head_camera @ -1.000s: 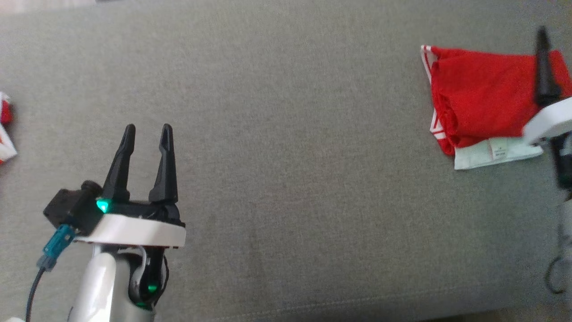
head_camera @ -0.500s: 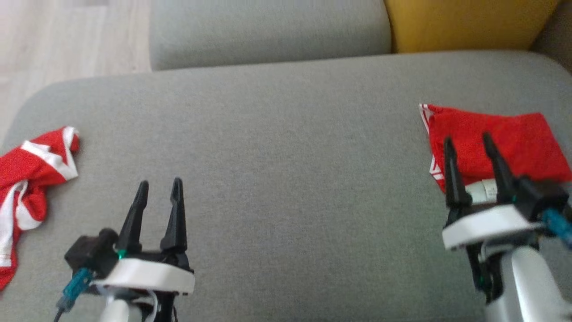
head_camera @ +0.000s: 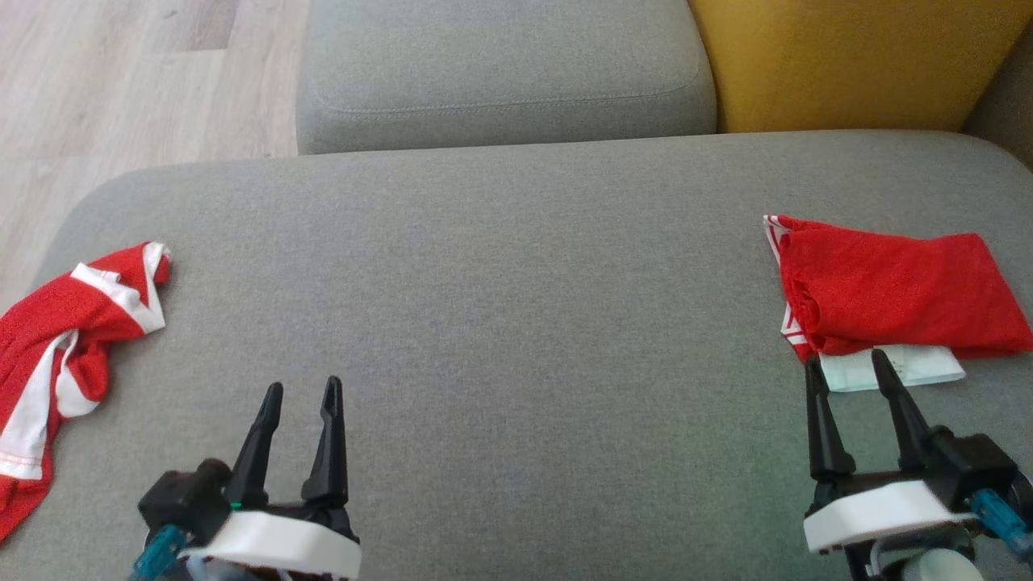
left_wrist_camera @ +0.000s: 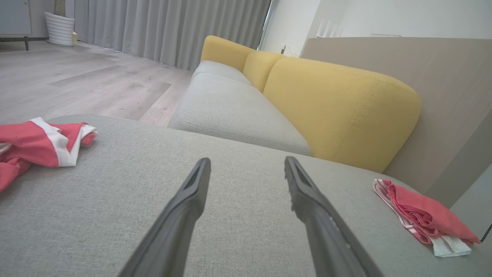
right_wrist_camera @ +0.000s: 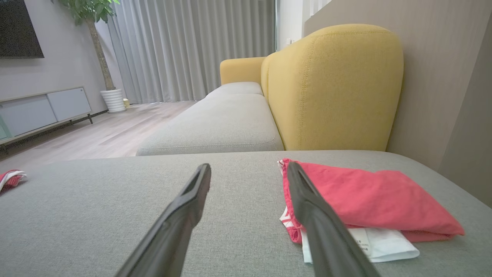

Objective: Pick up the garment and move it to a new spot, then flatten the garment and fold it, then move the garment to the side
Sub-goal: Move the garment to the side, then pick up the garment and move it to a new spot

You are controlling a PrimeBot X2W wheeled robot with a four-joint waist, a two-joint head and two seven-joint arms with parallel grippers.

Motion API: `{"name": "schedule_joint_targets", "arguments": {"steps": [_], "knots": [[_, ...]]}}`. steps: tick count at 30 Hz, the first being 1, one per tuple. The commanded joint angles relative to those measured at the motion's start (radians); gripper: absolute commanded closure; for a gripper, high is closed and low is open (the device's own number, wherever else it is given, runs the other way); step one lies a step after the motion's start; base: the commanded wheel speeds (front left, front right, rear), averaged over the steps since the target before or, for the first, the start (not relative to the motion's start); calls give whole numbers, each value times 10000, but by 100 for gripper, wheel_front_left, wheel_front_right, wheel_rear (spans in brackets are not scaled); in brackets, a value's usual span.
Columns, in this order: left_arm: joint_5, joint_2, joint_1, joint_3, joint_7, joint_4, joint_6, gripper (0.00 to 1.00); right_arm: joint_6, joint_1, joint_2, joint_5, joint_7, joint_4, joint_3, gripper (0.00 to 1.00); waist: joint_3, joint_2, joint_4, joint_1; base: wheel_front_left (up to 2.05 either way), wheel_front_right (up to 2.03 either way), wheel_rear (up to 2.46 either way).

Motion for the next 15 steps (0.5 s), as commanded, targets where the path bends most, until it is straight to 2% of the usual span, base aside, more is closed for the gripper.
{"name": "schedule_joint_targets", "arguments": {"steps": [1, 7, 15], "knots": [[79, 54, -339, 267, -120, -266, 25, 0, 65, -254, -32, -89, -176, -281, 187, 0, 9, -1, -16, 1, 0, 0, 0], [258, 54, -340, 294, -120, -170, 227, 0, 65, -153, -31, -45, -358, -140, 222, 0, 59, -1, -112, 1, 0, 0, 0], [226, 54, -407, 372, -120, -124, 223, 0, 65, -219, -30, 45, -412, -36, 319, 0, 108, -1, -165, 1, 0, 0, 0]]}}
